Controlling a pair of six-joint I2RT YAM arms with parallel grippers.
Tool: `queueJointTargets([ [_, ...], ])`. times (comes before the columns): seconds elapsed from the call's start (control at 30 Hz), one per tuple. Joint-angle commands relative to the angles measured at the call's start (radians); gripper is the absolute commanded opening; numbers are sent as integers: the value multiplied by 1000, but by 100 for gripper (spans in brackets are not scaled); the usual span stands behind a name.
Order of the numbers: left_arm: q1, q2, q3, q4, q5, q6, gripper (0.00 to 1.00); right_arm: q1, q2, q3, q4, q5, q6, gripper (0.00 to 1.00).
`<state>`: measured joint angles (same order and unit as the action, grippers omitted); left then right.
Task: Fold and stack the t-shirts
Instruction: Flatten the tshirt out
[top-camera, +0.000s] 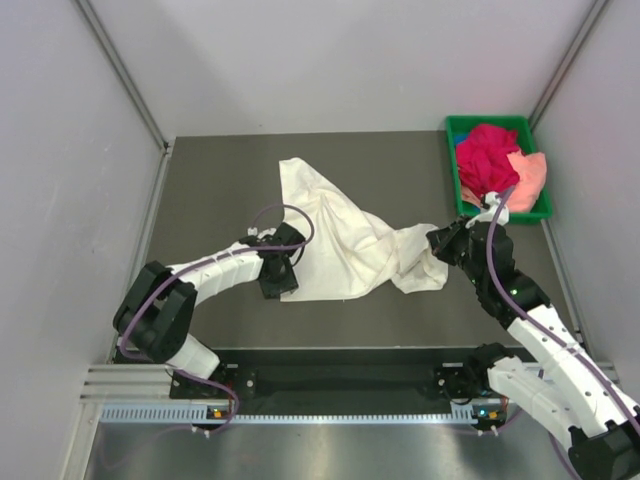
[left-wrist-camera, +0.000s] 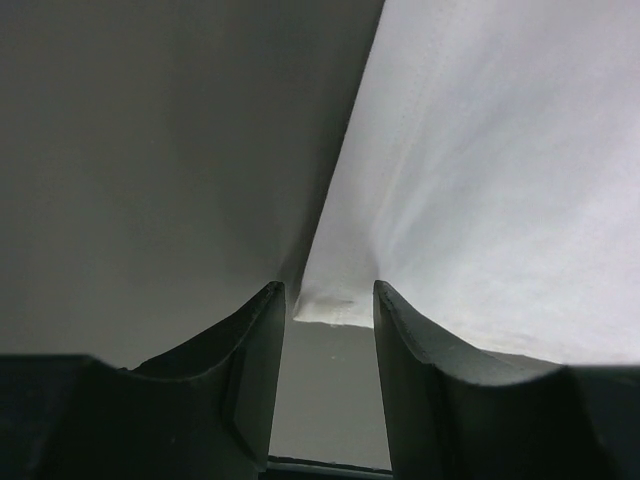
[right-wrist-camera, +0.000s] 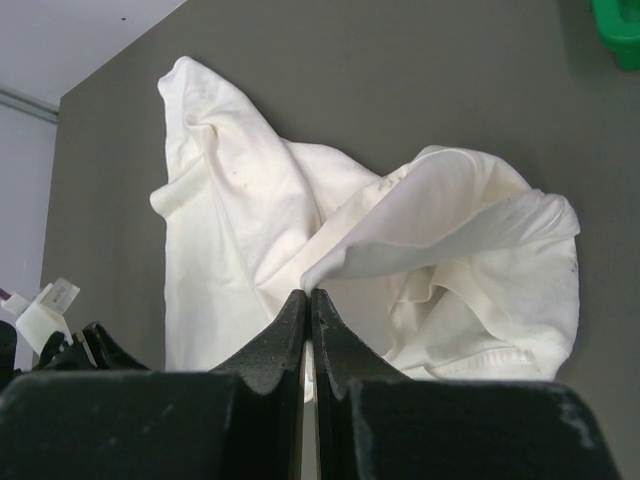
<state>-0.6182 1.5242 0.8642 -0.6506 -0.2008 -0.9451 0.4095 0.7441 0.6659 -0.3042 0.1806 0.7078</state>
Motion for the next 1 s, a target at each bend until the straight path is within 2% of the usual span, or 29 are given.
queueJointTargets([
  [0.0,-2,1,-11,2,-32,-21,46,2,-17,-9,25,-6,-4,0],
  [0.1,-2,1,-33,17,-26,-37,45,2,-11,-25,34,-4,-1,0],
  [0.23,-3,-4,-71,51,-25,-46,38,2,1,-26,31,-12,-1,0],
  [0.33,-6,-10,-94,74,-17,-47,16,2,0,-35,27,8,-11,0],
  [0.37,-5,-15,-90,78,-17,-44,2,2,-2,-37,19,17,-13,0],
  [0.4,-6,-21,-79,74,-25,-40,0,2,0,-34,13,29,-19,0],
  [0.5,-6,-48,60,-24,-96,12,0,0,26,61,-50,123,-62,0],
  [0.53,-6,-61,190,-105,-156,43,0,-1,52,155,-84,164,-95,0],
  [0.6,-6,-78,333,-166,-210,77,0,-1,81,277,-124,200,-123,0],
  [0.63,-6,-97,480,-196,-232,89,0,-1,93,411,-147,227,-132,0],
  [0.7,-6,-119,615,-251,-279,132,0,-1,132,545,-217,243,-160,0],
  [0.73,-6,-146,741,-264,-296,140,0,-1,139,666,-236,240,-169,0],
  [0.87,-8,-298,903,-219,-327,195,0,-1,101,830,-271,169,-231,0],
  [0.97,-8,-436,920,-120,-229,212,0,-1,-3,851,-276,113,-229,0],
])
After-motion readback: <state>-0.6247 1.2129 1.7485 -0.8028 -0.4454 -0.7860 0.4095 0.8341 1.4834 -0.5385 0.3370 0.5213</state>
